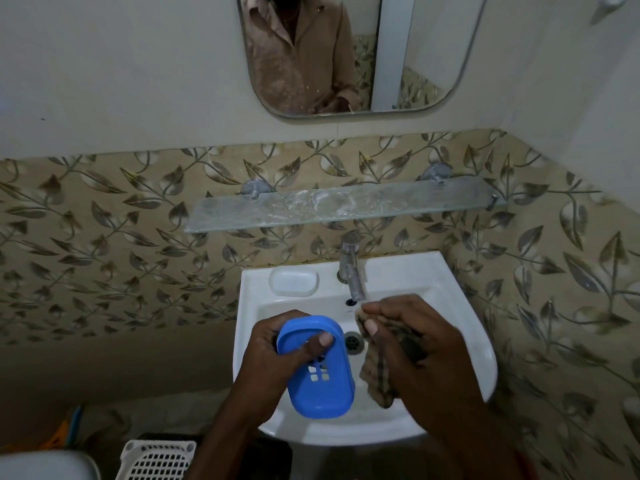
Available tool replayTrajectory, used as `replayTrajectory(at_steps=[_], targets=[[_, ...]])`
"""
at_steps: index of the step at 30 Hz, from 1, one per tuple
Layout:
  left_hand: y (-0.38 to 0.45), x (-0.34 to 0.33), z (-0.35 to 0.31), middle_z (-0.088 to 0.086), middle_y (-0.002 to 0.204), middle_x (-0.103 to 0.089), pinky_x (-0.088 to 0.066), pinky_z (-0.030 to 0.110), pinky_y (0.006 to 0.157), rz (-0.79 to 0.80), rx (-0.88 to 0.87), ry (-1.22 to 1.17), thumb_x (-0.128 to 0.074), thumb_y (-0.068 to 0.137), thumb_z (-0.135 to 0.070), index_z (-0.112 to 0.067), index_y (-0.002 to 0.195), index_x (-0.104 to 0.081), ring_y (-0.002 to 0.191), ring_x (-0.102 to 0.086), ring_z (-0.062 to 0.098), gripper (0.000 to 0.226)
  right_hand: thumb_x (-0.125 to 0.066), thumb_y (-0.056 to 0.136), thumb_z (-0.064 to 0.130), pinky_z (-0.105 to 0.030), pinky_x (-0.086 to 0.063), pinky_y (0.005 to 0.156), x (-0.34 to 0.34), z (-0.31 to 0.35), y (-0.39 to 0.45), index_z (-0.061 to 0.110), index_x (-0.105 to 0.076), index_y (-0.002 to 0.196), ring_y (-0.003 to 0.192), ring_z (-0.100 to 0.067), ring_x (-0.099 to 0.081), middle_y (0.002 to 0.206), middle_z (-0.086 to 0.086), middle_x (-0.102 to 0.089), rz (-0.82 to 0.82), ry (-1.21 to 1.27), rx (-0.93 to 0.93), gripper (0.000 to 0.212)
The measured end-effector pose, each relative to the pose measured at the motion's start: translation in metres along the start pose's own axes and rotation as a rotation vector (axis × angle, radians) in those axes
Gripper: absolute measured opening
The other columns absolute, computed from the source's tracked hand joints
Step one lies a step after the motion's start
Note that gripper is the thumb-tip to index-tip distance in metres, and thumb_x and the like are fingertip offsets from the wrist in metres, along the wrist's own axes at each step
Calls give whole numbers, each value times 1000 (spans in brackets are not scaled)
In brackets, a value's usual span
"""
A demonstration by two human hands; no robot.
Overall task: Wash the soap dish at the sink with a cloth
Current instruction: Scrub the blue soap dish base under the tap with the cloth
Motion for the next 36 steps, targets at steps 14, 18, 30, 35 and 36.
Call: replayTrajectory(at_steps=[14,18,30,35,36], targets=[[-2,11,-4,11,85,-77,-61,36,62,8,112,-166,-94,61,-47,-19,92,-75,73,-76,27,46,-65,88,10,-20,-55,73,-33,34,-3,5,-72,95,80,-7,-63,89,-3,-65,202,-40,199,12],[-3,5,-8,9,85,-78,-61,35,62,60,140,-103,-95,59,-49,-21,90,-77,73,-76,26,45,-64,90,6,-27,-56,77,-31,27,18,4,-71,97,85,-13,-65,90,-3,-67,191,76,143,10],[-19,-16,16,18,100,-76,-60,44,78,105,578,-513,-79,84,-46,-8,103,-79,86,-75,32,43,-69,88,8,-20,-56,82,-7,-9,18,13,-73,98,88,-8,-69,92,4,-74,-31,111,-133,12],[-11,-10,14,17,93,-78,-60,43,72,-12,491,-337,-79,77,-61,-18,89,-81,78,-76,32,45,-69,87,6,-24,-55,81,-25,9,18,10,-71,95,87,-12,-68,90,1,-69,94,113,-78,9],[-9,-9,13,17,92,-78,-60,45,74,-23,475,-334,-80,75,-63,-18,87,-80,78,-75,33,46,-69,87,5,-25,-55,82,-27,10,16,11,-71,95,88,-11,-68,90,1,-70,103,139,-97,9]])
Point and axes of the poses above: each hand's wrist, its own y-axis towards the middle knuckle, its own x-axis out of the back of the hand, z = x × y, the point moved 7 cm from there along y, towards the middle knuckle
